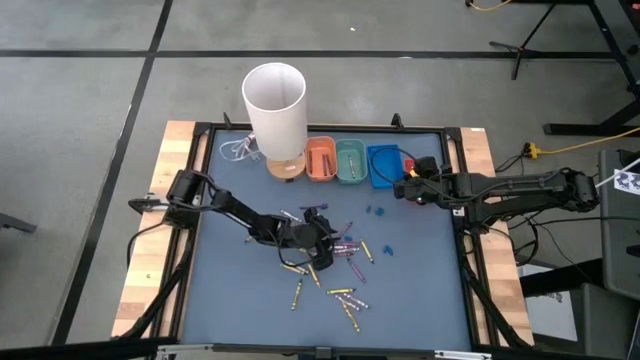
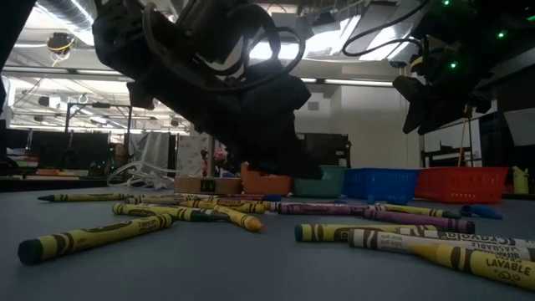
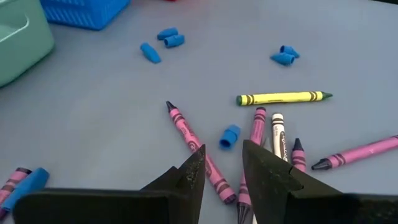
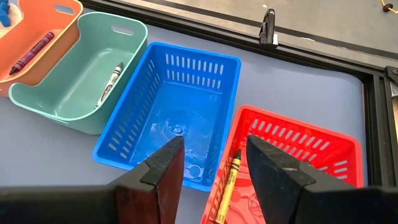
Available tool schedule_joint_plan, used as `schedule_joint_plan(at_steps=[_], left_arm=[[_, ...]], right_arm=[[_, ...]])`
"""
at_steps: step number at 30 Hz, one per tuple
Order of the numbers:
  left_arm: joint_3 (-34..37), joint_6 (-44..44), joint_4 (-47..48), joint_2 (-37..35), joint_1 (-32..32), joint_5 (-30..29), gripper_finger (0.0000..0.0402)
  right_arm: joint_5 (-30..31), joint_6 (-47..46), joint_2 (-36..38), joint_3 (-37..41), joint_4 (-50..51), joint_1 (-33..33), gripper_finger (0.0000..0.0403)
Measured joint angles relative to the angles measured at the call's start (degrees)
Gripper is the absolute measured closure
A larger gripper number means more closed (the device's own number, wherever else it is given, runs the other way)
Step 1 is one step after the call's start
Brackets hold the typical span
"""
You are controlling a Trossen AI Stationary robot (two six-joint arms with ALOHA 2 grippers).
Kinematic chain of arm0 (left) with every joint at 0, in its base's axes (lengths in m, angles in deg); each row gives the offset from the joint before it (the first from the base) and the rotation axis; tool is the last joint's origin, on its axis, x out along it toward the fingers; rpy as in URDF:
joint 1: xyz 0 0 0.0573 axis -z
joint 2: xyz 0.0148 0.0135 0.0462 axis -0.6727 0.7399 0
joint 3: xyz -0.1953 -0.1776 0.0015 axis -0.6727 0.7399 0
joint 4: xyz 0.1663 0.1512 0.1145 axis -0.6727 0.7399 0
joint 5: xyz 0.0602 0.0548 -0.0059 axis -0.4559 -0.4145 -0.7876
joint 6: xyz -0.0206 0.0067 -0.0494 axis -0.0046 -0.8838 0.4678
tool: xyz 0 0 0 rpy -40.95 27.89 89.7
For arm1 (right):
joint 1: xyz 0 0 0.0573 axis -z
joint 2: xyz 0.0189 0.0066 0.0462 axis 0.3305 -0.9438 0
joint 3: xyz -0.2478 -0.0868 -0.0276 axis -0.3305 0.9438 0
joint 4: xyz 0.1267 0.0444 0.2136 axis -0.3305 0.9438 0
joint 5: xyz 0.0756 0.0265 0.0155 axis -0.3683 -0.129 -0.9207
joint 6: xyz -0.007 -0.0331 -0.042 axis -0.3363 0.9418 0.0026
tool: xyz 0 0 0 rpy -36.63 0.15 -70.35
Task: Sort crayons
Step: Put the purple crayon into the light orange bin
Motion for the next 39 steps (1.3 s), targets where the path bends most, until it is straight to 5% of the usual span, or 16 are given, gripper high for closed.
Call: schedule_joint_plan(at_steps=[26, 39], left_arm=[[-1.8, -0.1, 0.2, 1.7, -0.5, -1.0, 0.031], [-6.8, -0.9, 10.2, 1.7, -2.6, -1.0, 0.031]], right_arm=[[0.0, 0.0, 0.0, 0.0, 0.0, 0.0, 0.023], [0.0, 0.0, 0.0, 0.0, 0.0, 0.0, 0.023]])
